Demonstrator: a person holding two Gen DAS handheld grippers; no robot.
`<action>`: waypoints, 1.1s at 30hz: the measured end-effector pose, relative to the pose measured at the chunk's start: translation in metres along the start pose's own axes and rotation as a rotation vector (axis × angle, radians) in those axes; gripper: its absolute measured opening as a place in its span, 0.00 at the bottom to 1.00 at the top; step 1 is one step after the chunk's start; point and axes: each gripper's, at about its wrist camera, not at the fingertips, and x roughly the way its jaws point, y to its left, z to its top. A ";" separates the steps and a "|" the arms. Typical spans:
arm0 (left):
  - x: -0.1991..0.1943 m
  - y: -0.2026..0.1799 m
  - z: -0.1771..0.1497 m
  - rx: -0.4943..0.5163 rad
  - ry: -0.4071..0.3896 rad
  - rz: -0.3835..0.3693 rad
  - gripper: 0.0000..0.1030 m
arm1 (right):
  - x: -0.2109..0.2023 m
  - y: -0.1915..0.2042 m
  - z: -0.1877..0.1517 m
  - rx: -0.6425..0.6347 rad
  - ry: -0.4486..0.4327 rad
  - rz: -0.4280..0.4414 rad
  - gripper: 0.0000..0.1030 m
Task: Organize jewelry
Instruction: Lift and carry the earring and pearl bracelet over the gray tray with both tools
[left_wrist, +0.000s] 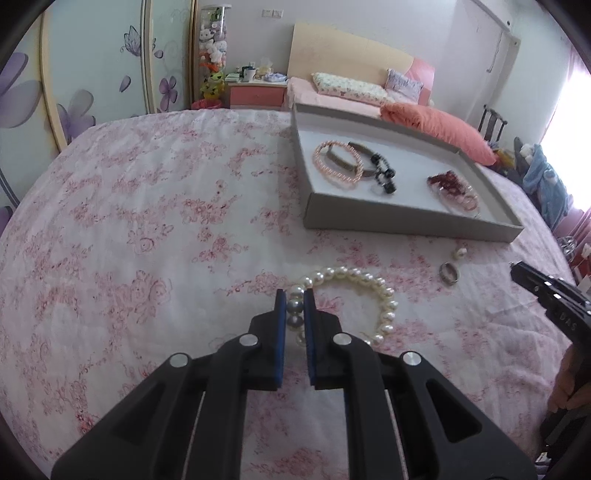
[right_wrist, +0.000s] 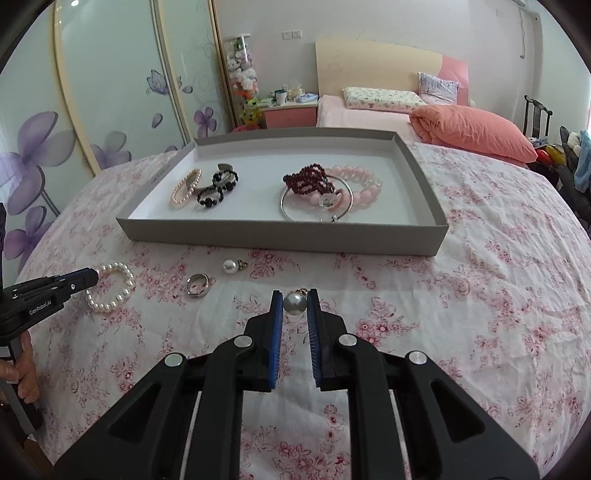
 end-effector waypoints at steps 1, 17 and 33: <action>-0.005 0.000 0.001 -0.006 -0.015 -0.016 0.10 | -0.001 0.000 0.001 0.000 -0.007 0.001 0.14; -0.058 -0.036 0.011 0.004 -0.169 -0.183 0.10 | -0.038 0.011 0.006 -0.016 -0.171 0.035 0.14; -0.084 -0.057 0.017 0.036 -0.242 -0.211 0.10 | -0.064 0.015 0.013 -0.022 -0.297 0.028 0.14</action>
